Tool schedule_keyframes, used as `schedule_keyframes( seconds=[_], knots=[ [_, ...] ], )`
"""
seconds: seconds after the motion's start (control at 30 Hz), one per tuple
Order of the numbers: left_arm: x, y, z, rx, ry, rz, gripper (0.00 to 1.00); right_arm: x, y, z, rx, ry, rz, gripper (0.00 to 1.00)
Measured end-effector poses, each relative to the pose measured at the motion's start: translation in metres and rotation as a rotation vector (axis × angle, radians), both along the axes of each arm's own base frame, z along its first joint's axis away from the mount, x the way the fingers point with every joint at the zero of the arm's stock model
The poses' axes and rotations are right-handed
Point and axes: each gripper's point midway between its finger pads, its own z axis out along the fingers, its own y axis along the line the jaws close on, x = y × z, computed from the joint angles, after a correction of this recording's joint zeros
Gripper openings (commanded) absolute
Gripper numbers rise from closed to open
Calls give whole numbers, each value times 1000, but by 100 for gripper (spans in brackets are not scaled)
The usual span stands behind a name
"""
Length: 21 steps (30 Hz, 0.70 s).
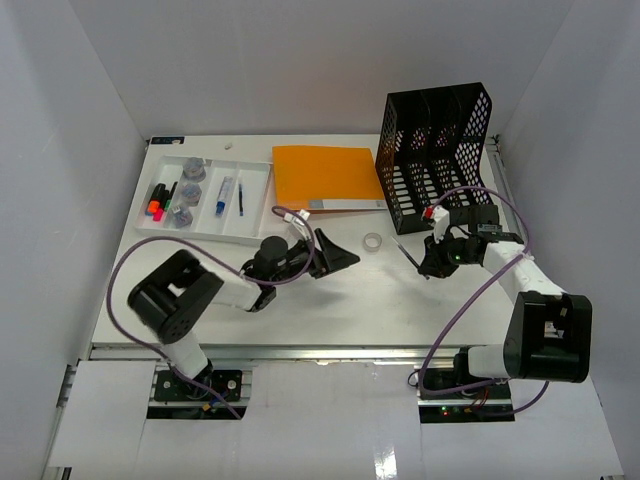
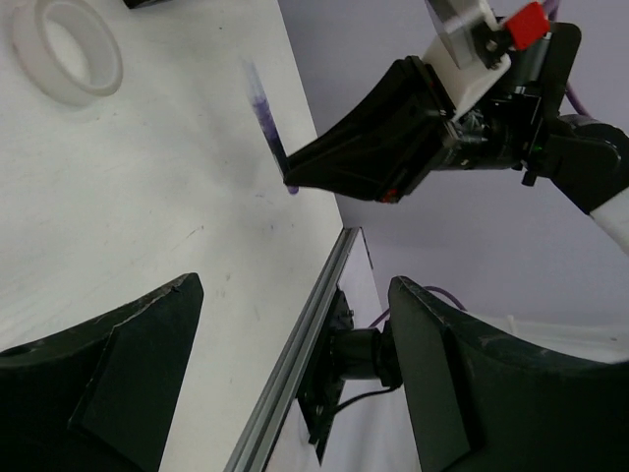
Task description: Organize the desk
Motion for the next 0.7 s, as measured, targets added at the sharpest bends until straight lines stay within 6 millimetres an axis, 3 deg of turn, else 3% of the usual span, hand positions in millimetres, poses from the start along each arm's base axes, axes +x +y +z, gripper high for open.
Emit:
schedule_keyframes(
  seconds=[0.13,0.37,0.6,0.7],
  knots=[
    [10,-40,-16,-23,28,-40,80,-12,26,7,79,13,90,8],
    [17,-77,-26,-54,53,-77,76,-23,51,16,152,23,173,8],
    [23,-108,-11,-96,17,-100,48,-28,60,19,182,39,192,8],
    [22,-114,-16,-89,29,-104,38,-29,63,20,187,42,196,8]
  ],
)
